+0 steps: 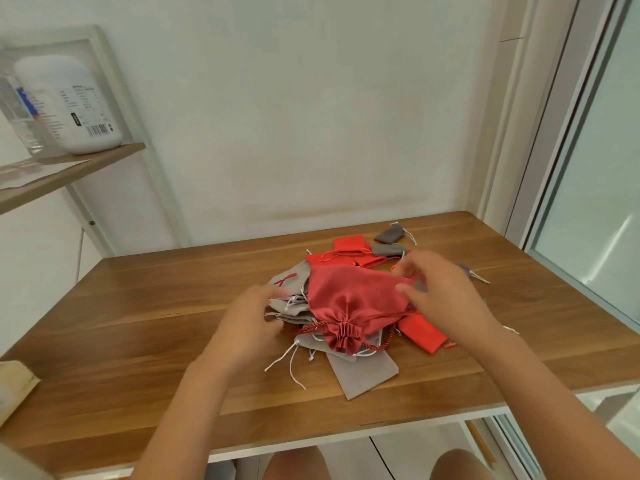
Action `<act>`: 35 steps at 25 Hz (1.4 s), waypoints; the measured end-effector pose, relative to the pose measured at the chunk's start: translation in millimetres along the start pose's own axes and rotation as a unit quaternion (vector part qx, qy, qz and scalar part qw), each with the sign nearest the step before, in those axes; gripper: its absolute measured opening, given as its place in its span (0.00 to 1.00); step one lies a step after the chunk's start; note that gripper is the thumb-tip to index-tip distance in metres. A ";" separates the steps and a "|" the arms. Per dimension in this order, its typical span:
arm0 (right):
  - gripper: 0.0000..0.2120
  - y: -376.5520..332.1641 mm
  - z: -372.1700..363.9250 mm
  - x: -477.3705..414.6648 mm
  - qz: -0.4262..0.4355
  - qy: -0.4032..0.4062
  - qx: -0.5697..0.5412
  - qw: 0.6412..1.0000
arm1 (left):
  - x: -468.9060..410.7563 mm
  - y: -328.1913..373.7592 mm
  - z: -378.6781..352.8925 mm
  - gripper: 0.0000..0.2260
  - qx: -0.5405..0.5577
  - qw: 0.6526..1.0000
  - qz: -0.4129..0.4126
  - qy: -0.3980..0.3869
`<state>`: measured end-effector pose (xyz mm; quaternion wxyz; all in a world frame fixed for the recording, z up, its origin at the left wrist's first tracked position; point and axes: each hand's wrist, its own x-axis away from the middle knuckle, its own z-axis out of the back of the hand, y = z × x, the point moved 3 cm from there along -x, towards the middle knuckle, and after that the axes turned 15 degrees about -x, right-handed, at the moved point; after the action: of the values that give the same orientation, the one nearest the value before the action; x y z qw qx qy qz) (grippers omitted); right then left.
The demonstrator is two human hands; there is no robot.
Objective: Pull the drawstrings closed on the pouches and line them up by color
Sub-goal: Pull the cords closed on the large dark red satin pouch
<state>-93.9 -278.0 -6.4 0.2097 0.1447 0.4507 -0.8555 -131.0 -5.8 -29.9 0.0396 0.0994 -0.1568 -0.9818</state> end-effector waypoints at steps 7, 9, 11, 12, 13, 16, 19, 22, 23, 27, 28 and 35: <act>0.20 -1.6 -57.9 6.3 0.017 -0.235 0.020 0.972 | -4.1 9.4 -38.2 0.25 -0.069 0.985 -0.161 -0.004; 0.20 4.0 -63.4 5.8 0.014 -0.235 0.046 0.971 | -1.3 7.4 -41.2 0.24 -0.062 0.982 -0.175 0.026; 0.17 7.2 -65.1 4.1 0.018 -0.218 0.058 0.974 | 4.1 7.4 -43.1 0.20 -0.080 0.971 -0.210 0.076; 0.15 8.0 -64.9 3.5 0.023 -0.206 0.056 0.977 | 7.2 7.4 -44.2 0.20 -0.098 0.964 -0.223 0.107; 0.14 8.3 -64.0 2.4 0.028 -0.193 0.049 0.980 | 9.4 7.9 -45.1 0.19 -0.117 0.957 -0.228 0.135; 0.11 8.3 -60.4 1.1 0.033 -0.176 0.039 0.983 | 12.4 8.2 -48.3 0.16 -0.152 0.946 -0.226 0.177; 0.10 8.9 -58.8 2.3 0.027 -0.179 0.038 0.983 | 8.6 5.3 -52.6 0.10 -0.156 0.942 -0.226 0.195; 0.09 7.9 -56.2 1.3 0.017 -0.176 0.031 0.984 | 4.7 4.6 -57.5 0.10 -0.165 0.947 -0.215 0.173; 0.09 7.7 -55.5 0.6 0.013 -0.179 0.035 0.983 | 2.7 4.1 -58.7 0.12 -0.162 0.950 -0.212 0.160; 0.09 7.8 -47.4 1.1 -0.049 -0.198 -0.015 0.979 | 1.4 4.9 -50.5 0.13 -0.081 0.974 -0.211 0.022; 0.10 6.8 -44.5 2.7 -0.070 -0.205 -0.047 0.975 | 2.0 5.0 -47.0 0.10 -0.026 0.980 -0.199 -0.018; 0.04 -7.1 -54.7 12.9 -0.038 -0.134 -0.108 0.984 | 3.1 29.9 -19.1 0.14 0.326 0.940 -0.050 -0.089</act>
<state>-105.4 -231.8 -37.1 0.2504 -0.0120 0.5132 -0.8209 -128.6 -40.2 -38.8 -0.0585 0.0268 -0.4662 -0.8823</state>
